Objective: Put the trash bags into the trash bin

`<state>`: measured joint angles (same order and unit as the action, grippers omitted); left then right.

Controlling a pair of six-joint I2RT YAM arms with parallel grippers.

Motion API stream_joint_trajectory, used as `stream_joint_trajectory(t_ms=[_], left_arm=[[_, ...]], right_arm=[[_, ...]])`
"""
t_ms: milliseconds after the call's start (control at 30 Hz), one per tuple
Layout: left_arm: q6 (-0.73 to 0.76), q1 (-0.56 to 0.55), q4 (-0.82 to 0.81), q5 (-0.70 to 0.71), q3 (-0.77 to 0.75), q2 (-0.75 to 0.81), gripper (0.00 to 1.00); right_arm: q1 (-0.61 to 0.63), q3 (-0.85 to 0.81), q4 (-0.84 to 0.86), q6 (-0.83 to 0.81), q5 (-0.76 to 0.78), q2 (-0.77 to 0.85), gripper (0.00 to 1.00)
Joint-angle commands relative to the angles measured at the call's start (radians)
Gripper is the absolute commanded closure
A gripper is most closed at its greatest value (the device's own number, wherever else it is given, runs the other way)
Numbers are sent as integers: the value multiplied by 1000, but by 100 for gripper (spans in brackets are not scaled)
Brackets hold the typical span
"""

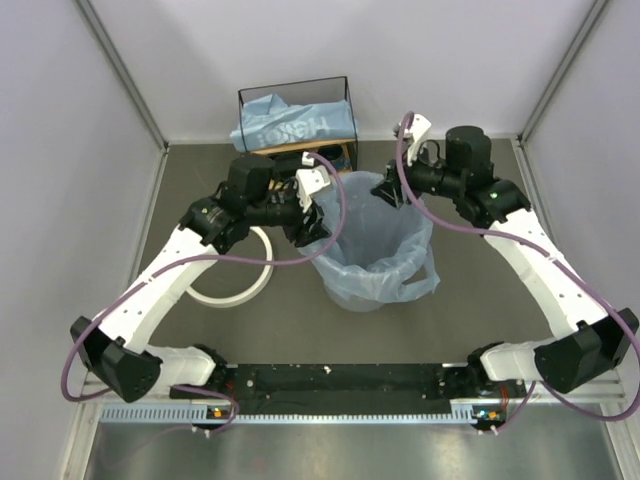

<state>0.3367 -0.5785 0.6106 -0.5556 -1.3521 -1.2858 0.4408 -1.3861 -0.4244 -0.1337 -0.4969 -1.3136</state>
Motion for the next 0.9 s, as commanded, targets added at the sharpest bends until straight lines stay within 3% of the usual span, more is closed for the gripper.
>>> stream_joint_trajectory(t_ms=[0, 100, 167, 467, 700, 733, 800, 867], left_arm=[[49, -1, 6, 8, -130, 35, 37], [-46, 52, -61, -46, -182, 72, 30], [-123, 116, -81, -64, -199, 86, 30], [-280, 405, -43, -24, -105, 86, 34], [-327, 558, 12, -70, 43, 71, 37], [-326, 571, 14, -69, 54, 68, 38], [-294, 605, 40, -66, 71, 62, 38], [-233, 612, 63, -55, 77, 46, 38]], right_arm=[[-62, -70, -167, -79, 38, 7, 39], [-88, -100, -264, -139, 87, -13, 28], [-96, -110, -304, -150, 127, -21, 27], [-96, -155, -412, -219, 146, -134, 41], [-96, -255, -433, -299, 132, -266, 65], [-96, -270, -435, -314, 138, -279, 72], [-96, -312, -438, -372, 146, -297, 97], [-96, -335, -436, -435, 140, -309, 100]])
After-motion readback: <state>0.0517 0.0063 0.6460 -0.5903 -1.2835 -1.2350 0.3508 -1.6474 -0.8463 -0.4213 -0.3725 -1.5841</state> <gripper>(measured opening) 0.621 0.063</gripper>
